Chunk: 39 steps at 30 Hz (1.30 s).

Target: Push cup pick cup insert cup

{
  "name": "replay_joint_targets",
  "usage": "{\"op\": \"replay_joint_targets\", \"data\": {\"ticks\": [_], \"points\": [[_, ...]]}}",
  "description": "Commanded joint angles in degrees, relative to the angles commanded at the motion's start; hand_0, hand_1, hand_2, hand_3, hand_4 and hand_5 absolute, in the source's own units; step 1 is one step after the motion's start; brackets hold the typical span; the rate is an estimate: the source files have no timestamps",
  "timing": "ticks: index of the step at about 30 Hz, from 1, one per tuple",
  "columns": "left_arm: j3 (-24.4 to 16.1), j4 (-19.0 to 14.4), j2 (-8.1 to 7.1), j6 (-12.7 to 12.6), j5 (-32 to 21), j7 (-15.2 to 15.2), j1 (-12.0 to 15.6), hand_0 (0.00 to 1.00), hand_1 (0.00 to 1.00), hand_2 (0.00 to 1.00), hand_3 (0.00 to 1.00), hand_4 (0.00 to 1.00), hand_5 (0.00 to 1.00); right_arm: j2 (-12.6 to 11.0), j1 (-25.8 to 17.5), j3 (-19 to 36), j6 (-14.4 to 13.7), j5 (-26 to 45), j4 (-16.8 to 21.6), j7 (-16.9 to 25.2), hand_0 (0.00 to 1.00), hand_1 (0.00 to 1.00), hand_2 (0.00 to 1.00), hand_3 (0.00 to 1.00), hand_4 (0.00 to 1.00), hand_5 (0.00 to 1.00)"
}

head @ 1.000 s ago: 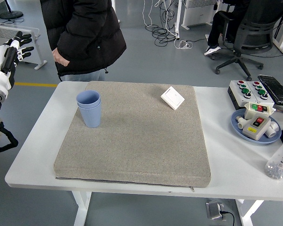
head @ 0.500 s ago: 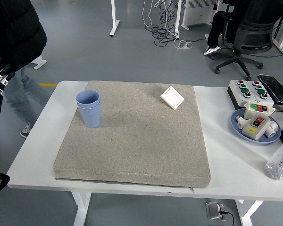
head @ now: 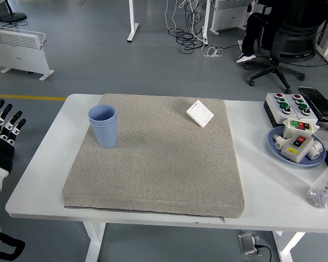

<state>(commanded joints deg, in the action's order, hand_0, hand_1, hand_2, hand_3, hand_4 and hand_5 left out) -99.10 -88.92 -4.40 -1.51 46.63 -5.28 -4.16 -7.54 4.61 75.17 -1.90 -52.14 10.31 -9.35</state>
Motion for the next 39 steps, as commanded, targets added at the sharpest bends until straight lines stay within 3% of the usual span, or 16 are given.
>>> {"op": "replay_joint_targets", "data": {"ticks": [4,8,14,20,39], "points": [[1.2,-1.19,1.55,-0.3,0.69,-0.79,2.94,0.851,0.873,0.966,0.913,0.614,0.998,-0.1,0.13,-0.18,0.07,-0.08,0.0,0.05,0.755,0.623,0.647,0.558,0.081,0.461],[2.27,-0.53,2.7,-0.63,0.48,-2.25,4.18,0.856,0.878,0.966,0.91,0.608,0.998,-0.14,0.2,-0.27,0.12,-0.09,0.0,0.12,0.754,0.622,0.647,0.558,0.081,0.462],[2.55,3.43,4.4,-0.92,-0.81,-2.99,2.45,0.848,0.871,0.952,0.894,0.608,0.998,-0.09,0.39,-0.39,0.15,-0.59,0.0,-0.03,0.754,0.623,0.647,0.558,0.081,0.462],[2.92,5.35,4.4,-0.84,-2.34,-3.23,1.59,0.85,0.866,0.943,0.881,0.607,0.998,0.0,0.61,-0.62,0.13,-0.44,0.0,-0.04,0.754,0.623,0.646,0.558,0.08,0.462],[4.38,6.2,4.4,-0.94,-1.83,-3.06,0.08,0.852,0.864,0.945,0.884,0.6,0.998,0.06,1.13,-0.69,0.12,-0.52,0.0,0.0,0.754,0.623,0.646,0.558,0.079,0.467]]}}
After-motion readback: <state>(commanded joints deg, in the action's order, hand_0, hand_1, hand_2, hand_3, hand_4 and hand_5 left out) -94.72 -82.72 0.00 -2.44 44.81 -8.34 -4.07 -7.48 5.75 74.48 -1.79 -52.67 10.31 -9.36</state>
